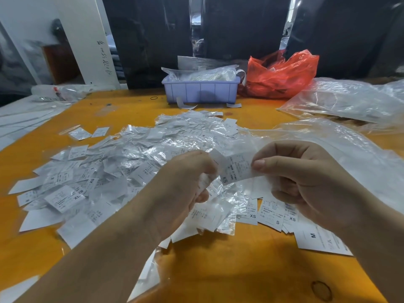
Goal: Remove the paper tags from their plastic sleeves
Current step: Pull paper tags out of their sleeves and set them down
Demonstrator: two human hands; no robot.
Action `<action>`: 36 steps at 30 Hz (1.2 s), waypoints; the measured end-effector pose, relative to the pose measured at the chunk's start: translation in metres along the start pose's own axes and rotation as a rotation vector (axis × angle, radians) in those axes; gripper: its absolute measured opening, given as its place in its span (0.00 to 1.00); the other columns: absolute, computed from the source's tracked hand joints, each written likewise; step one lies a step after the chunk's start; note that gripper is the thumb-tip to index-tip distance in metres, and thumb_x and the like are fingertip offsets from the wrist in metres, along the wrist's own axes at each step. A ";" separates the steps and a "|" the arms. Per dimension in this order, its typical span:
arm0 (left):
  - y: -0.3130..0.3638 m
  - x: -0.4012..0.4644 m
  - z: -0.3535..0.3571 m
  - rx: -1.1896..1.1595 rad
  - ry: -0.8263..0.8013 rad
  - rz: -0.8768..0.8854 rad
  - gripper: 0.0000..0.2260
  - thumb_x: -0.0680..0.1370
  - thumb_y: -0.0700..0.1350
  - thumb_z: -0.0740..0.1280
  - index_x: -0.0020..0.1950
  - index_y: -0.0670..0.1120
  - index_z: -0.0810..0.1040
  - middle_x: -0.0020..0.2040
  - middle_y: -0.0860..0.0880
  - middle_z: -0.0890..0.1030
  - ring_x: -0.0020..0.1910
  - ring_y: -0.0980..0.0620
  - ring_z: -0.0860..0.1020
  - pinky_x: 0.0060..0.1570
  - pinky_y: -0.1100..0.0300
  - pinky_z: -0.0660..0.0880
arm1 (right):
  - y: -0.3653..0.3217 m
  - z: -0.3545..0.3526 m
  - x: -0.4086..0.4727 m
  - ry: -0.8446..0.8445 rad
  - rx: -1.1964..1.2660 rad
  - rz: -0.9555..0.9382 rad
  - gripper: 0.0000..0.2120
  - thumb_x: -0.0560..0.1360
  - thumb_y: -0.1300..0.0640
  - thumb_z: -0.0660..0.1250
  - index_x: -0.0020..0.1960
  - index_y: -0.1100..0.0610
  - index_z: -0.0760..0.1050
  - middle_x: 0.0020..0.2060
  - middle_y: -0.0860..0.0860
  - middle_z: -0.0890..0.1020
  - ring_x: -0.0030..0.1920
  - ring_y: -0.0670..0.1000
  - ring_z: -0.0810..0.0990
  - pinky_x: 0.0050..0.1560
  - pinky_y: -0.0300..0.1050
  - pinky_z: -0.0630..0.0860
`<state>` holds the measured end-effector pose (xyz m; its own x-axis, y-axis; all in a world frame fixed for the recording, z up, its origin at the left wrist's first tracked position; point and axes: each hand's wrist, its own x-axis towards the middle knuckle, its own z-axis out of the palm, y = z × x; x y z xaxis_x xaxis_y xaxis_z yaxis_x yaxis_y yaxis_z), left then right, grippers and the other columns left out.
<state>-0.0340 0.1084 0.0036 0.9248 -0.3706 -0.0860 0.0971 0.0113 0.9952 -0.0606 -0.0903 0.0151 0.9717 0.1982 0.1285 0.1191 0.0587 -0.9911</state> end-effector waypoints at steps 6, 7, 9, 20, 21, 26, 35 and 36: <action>-0.006 0.005 0.001 0.008 0.143 0.067 0.05 0.71 0.43 0.68 0.43 0.51 0.81 0.32 0.52 0.80 0.30 0.55 0.73 0.31 0.60 0.70 | -0.003 -0.001 -0.001 -0.007 -0.008 -0.023 0.02 0.65 0.62 0.70 0.34 0.58 0.81 0.22 0.52 0.67 0.21 0.46 0.56 0.21 0.32 0.58; -0.006 0.006 0.001 0.025 0.181 0.091 0.06 0.74 0.41 0.69 0.48 0.51 0.79 0.34 0.51 0.81 0.30 0.55 0.75 0.30 0.61 0.72 | -0.003 -0.001 -0.001 -0.004 -0.007 -0.025 0.02 0.65 0.61 0.69 0.34 0.58 0.80 0.23 0.53 0.65 0.22 0.46 0.56 0.21 0.32 0.58; -0.006 0.003 0.001 0.129 0.252 0.182 0.10 0.78 0.39 0.67 0.53 0.54 0.75 0.38 0.49 0.81 0.29 0.57 0.76 0.29 0.63 0.74 | -0.004 -0.002 -0.001 -0.009 0.003 -0.023 0.02 0.65 0.62 0.69 0.34 0.57 0.79 0.23 0.53 0.65 0.22 0.46 0.56 0.21 0.32 0.59; -0.002 -0.008 0.008 0.478 0.182 0.321 0.12 0.77 0.42 0.62 0.42 0.56 0.81 0.37 0.53 0.82 0.28 0.62 0.75 0.23 0.64 0.71 | -0.004 -0.001 -0.002 -0.161 -0.008 0.010 0.04 0.67 0.63 0.67 0.33 0.60 0.79 0.20 0.52 0.65 0.20 0.45 0.56 0.21 0.32 0.58; 0.000 -0.007 0.009 0.411 0.133 0.263 0.12 0.74 0.44 0.61 0.39 0.53 0.82 0.35 0.54 0.82 0.27 0.63 0.74 0.24 0.66 0.70 | -0.004 -0.001 -0.002 -0.168 -0.017 0.016 0.04 0.67 0.63 0.68 0.34 0.60 0.79 0.21 0.56 0.64 0.20 0.46 0.56 0.21 0.32 0.58; 0.001 -0.005 0.011 0.245 -0.085 0.070 0.14 0.71 0.59 0.60 0.35 0.56 0.82 0.28 0.57 0.76 0.33 0.55 0.73 0.42 0.58 0.69 | -0.002 -0.002 -0.001 -0.224 -0.043 0.054 0.03 0.66 0.62 0.71 0.35 0.62 0.80 0.23 0.58 0.66 0.20 0.45 0.57 0.21 0.33 0.58; 0.006 -0.009 0.007 0.078 -0.310 0.121 0.05 0.72 0.45 0.67 0.38 0.48 0.82 0.35 0.53 0.80 0.34 0.59 0.74 0.33 0.70 0.69 | -0.002 -0.005 -0.001 -0.199 -0.039 0.066 0.06 0.67 0.58 0.73 0.38 0.61 0.80 0.24 0.54 0.65 0.20 0.45 0.58 0.21 0.34 0.59; 0.006 -0.009 0.007 0.074 -0.304 0.114 0.04 0.72 0.45 0.68 0.38 0.47 0.82 0.36 0.52 0.81 0.35 0.58 0.75 0.33 0.70 0.69 | -0.004 -0.005 -0.001 -0.173 -0.034 0.066 0.05 0.66 0.57 0.73 0.37 0.59 0.81 0.23 0.53 0.64 0.20 0.45 0.57 0.20 0.34 0.59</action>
<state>-0.0443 0.1056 0.0103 0.7747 -0.6315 0.0329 -0.0380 0.0054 0.9993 -0.0608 -0.0951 0.0184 0.9284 0.3659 0.0645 0.0662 0.0078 -0.9978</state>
